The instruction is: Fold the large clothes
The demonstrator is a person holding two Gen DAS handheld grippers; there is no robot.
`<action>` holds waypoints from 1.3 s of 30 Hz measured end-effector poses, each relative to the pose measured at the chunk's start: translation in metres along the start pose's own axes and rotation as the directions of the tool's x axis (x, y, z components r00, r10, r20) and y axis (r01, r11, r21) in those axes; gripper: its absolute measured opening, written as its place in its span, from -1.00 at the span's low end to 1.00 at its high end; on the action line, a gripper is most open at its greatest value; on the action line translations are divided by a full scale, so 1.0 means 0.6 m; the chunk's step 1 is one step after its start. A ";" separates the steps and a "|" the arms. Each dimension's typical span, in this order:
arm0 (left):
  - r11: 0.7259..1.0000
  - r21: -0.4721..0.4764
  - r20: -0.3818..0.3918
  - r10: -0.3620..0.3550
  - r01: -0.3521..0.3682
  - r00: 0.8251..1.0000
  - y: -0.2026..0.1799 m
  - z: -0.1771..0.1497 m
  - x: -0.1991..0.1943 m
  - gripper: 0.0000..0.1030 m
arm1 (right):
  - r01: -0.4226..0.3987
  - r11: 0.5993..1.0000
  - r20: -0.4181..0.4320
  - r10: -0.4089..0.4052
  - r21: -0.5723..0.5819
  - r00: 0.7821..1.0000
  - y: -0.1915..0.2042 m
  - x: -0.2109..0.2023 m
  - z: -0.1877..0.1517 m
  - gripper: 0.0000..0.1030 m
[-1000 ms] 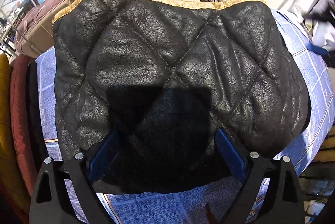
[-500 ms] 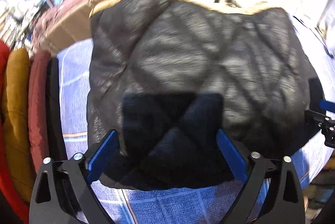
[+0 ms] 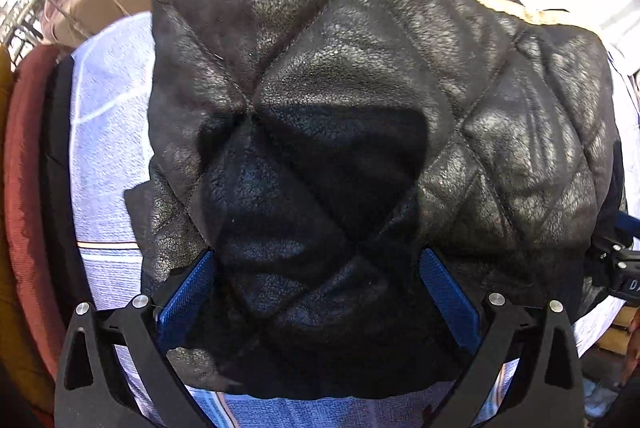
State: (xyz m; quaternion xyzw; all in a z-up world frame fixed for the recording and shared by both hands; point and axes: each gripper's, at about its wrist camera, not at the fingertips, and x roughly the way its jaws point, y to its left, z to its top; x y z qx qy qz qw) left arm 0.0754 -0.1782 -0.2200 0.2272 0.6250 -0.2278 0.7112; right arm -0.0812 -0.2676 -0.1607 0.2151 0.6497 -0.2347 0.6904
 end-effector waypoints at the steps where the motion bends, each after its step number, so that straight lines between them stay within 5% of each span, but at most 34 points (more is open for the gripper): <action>1: 1.000 -0.007 -0.017 -0.009 0.009 1.000 0.002 0.005 0.007 0.92 | 0.002 1.000 -0.013 -0.002 0.002 1.000 0.000 0.006 0.009 0.90; 12: 0.998 -0.024 -0.110 -0.065 0.063 0.992 0.028 0.049 0.061 0.93 | 0.046 0.999 -0.112 -0.046 0.000 0.993 0.024 0.057 0.055 0.92; 22: 0.999 -0.004 -0.075 -0.049 0.049 0.996 0.019 0.062 0.057 0.93 | 0.072 0.997 -0.099 -0.071 0.007 0.993 0.046 0.051 0.083 0.92; 31: 0.998 0.039 0.093 -0.050 0.046 0.994 0.018 -0.012 -0.014 0.91 | 0.068 0.998 0.036 -0.068 0.015 0.997 0.055 0.015 0.033 0.92; 39: 0.997 0.077 0.130 -0.037 0.027 0.991 0.016 -0.098 -0.083 0.88 | 0.077 0.993 0.120 -0.088 0.095 0.989 0.079 -0.075 -0.048 0.91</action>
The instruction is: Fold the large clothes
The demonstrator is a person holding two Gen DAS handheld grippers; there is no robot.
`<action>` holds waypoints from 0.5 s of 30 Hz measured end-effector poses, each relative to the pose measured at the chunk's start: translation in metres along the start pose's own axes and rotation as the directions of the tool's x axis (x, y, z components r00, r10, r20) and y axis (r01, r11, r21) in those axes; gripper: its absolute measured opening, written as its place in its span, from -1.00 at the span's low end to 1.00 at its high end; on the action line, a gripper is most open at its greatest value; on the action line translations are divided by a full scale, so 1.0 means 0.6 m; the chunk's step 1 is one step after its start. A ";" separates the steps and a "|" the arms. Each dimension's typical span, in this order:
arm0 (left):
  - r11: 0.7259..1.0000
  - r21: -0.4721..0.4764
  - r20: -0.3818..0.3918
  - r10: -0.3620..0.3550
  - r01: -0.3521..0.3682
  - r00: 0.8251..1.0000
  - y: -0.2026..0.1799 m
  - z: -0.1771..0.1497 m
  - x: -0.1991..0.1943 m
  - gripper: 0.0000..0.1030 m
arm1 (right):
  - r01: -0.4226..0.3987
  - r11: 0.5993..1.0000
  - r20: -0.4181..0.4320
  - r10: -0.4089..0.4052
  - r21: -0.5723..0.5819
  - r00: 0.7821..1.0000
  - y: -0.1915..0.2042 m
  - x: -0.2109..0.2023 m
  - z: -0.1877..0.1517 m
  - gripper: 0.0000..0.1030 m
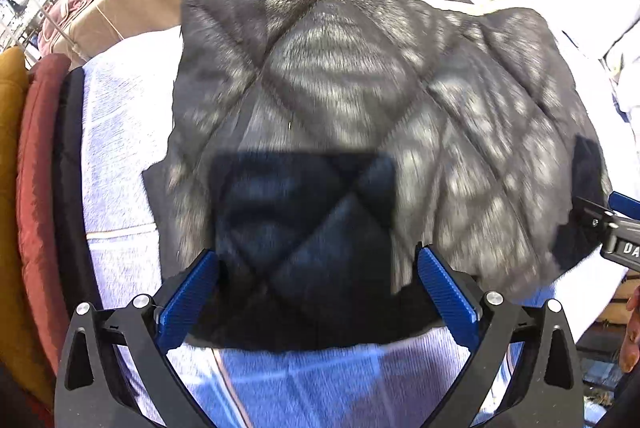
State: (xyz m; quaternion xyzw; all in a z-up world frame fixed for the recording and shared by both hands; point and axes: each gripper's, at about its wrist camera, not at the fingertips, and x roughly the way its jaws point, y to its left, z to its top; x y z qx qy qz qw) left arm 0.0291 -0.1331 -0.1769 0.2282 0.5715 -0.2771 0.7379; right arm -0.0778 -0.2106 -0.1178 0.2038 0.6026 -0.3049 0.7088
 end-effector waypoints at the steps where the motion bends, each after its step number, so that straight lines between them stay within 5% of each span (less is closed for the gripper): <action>1: 1.000 0.003 0.001 0.001 -0.001 1.000 0.003 -0.013 -0.007 0.88 | -0.019 1.000 0.008 0.019 0.014 1.000 0.003 -0.014 -0.012 0.91; 8: 1.000 0.005 0.004 -0.015 0.015 1.000 0.043 -0.089 -0.031 0.88 | -0.069 0.998 0.055 0.069 0.003 0.996 0.027 -0.085 -0.114 0.91; 15: 0.988 -0.110 -0.046 -0.117 0.112 0.992 0.120 -0.109 0.001 0.88 | -0.160 0.980 -0.007 0.162 0.120 0.987 -0.028 -0.079 -0.179 0.91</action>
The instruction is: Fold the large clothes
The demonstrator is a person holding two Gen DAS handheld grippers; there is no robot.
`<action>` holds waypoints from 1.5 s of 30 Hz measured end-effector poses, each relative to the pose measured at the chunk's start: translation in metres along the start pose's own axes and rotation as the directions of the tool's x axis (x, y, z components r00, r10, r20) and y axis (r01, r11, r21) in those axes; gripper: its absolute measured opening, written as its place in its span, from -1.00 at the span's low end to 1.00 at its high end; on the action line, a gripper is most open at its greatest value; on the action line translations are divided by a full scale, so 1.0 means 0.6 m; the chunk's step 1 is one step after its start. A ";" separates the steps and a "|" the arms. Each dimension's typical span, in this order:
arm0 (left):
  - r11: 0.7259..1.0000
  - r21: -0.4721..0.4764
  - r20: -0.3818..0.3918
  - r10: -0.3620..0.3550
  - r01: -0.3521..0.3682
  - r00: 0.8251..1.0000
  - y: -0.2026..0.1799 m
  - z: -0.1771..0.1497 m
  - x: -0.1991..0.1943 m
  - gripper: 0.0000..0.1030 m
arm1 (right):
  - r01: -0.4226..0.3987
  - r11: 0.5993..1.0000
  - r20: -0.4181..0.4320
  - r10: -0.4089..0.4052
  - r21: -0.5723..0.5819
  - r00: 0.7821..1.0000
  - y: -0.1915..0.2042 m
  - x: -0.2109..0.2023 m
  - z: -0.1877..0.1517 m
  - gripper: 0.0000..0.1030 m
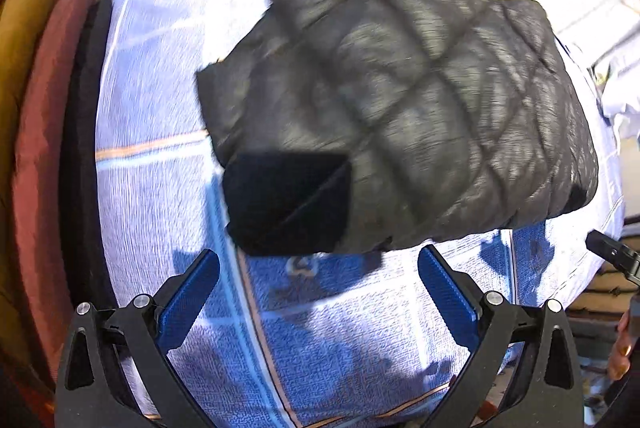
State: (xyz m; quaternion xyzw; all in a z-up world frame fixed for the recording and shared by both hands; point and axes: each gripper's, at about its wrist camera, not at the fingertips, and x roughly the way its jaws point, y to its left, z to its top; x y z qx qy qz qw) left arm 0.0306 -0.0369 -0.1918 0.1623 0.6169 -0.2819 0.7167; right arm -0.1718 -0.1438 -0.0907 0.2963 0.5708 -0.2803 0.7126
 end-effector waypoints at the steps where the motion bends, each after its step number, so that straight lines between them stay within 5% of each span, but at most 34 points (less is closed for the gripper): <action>1: 1.000 -0.022 0.000 -0.016 0.016 1.000 0.014 -0.001 0.003 0.88 | -0.025 0.999 -0.001 0.025 0.023 1.000 -0.011 0.001 -0.004 0.91; 6: 0.980 -0.134 0.015 -0.144 0.145 0.989 0.081 0.005 0.002 0.88 | -0.154 0.979 0.025 0.152 0.134 0.988 -0.076 0.008 0.001 0.91; 12: 0.914 -0.268 0.060 -0.298 0.303 0.953 0.133 0.047 -0.003 0.88 | -0.322 0.895 0.076 0.314 0.310 0.946 -0.166 0.035 0.054 0.91; 17: 0.883 -0.362 0.051 -0.300 0.298 0.953 0.154 0.061 0.040 0.88 | -0.382 0.850 0.089 0.377 0.363 0.922 -0.229 0.061 0.094 0.91; 22: 0.827 -0.445 0.052 -0.361 0.345 0.931 0.158 0.069 0.081 0.88 | -0.415 0.829 0.066 0.423 0.374 0.904 -0.279 0.099 0.135 0.91; 27: 0.833 -0.434 0.029 -0.369 0.344 0.929 0.142 0.101 0.111 0.89 | -0.422 0.835 0.009 0.448 0.354 0.894 -0.302 0.149 0.177 0.91; 39: 0.819 -0.465 -0.032 -0.395 0.336 0.918 0.129 0.144 0.174 0.91 | -0.580 0.712 -0.032 0.642 0.397 0.766 -0.297 0.260 0.221 0.91; 45: 0.823 -0.470 -0.014 -0.367 0.318 0.930 0.113 0.144 0.174 0.87 | -0.578 0.702 0.001 0.635 0.415 0.772 -0.285 0.262 0.221 0.91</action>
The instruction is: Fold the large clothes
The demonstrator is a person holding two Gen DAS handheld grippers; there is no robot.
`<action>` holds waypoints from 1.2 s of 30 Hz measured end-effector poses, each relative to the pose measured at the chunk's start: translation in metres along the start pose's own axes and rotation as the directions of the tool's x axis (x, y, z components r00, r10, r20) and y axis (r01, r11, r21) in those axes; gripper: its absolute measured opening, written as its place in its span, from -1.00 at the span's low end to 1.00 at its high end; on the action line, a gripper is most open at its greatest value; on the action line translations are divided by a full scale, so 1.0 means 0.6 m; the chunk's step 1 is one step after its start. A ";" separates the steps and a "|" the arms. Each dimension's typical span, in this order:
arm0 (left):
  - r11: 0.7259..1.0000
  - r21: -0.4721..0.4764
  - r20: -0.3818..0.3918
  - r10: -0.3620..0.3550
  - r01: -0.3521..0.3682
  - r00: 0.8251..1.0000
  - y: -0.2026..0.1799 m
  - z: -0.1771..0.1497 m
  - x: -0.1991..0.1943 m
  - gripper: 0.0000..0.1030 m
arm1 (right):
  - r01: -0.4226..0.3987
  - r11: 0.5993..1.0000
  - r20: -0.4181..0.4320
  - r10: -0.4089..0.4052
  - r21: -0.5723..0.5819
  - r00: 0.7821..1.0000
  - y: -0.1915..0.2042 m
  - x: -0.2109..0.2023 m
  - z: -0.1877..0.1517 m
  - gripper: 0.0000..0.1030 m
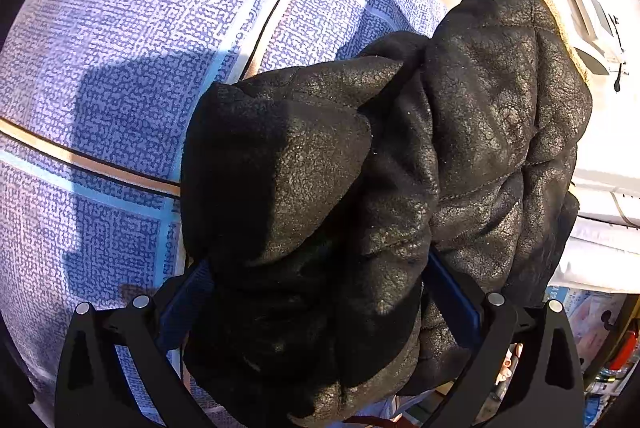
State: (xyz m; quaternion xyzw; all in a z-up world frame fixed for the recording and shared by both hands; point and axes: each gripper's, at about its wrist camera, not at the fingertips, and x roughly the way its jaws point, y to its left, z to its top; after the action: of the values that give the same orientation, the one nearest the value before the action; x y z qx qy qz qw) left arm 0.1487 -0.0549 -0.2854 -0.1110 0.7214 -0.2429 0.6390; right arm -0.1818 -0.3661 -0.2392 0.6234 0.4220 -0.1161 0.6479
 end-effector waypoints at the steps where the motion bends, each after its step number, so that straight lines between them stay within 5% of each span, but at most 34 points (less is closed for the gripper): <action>1: 1.000 0.002 0.013 0.007 -0.007 1.000 -0.003 -0.001 -0.001 0.78 | 0.016 1.000 0.012 -0.016 0.000 1.000 0.005 0.000 -0.002 0.90; 3: 1.000 0.016 0.033 0.016 -0.017 0.999 -0.006 -0.013 -0.017 0.57 | 0.053 0.999 0.043 -0.052 -0.013 0.998 0.022 -0.006 -0.013 0.78; 7: 0.999 0.048 0.071 0.011 -0.015 0.997 -0.025 -0.031 -0.042 0.05 | 0.127 0.990 0.091 -0.122 -0.056 0.988 0.059 -0.031 -0.034 0.23; 10: 0.996 0.091 0.101 0.018 -0.027 0.995 -0.047 -0.047 -0.064 -0.14 | 0.185 0.976 0.115 -0.172 -0.112 0.978 0.093 -0.049 -0.051 -0.01; 17: 0.971 0.238 0.168 -0.010 -0.031 0.986 -0.118 -0.096 -0.140 -0.26 | 0.202 0.948 0.175 -0.161 -0.248 0.971 0.176 -0.119 -0.138 -0.17; 23: 0.909 0.410 0.157 0.007 -0.072 0.988 -0.177 -0.133 -0.180 -0.28 | 0.224 0.936 0.191 -0.175 -0.273 0.966 0.201 -0.181 -0.265 -0.19; 29: 0.800 0.596 0.089 0.014 -0.065 0.996 -0.269 -0.157 -0.181 -0.29 | 0.230 0.954 0.245 -0.181 -0.191 0.953 0.176 -0.245 -0.369 -0.21; 36: 0.626 0.779 0.072 -0.031 -0.037 0.997 -0.495 -0.146 -0.129 -0.30 | 0.223 0.960 0.341 -0.156 -0.170 0.927 0.177 -0.335 -0.366 -0.24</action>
State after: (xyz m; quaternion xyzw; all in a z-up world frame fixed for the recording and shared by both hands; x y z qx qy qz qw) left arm 0.0310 -0.2546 -0.0664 0.1683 0.5198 -0.5253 0.6523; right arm -0.3219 -0.2220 0.0045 0.4817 0.3781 -0.2350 0.7548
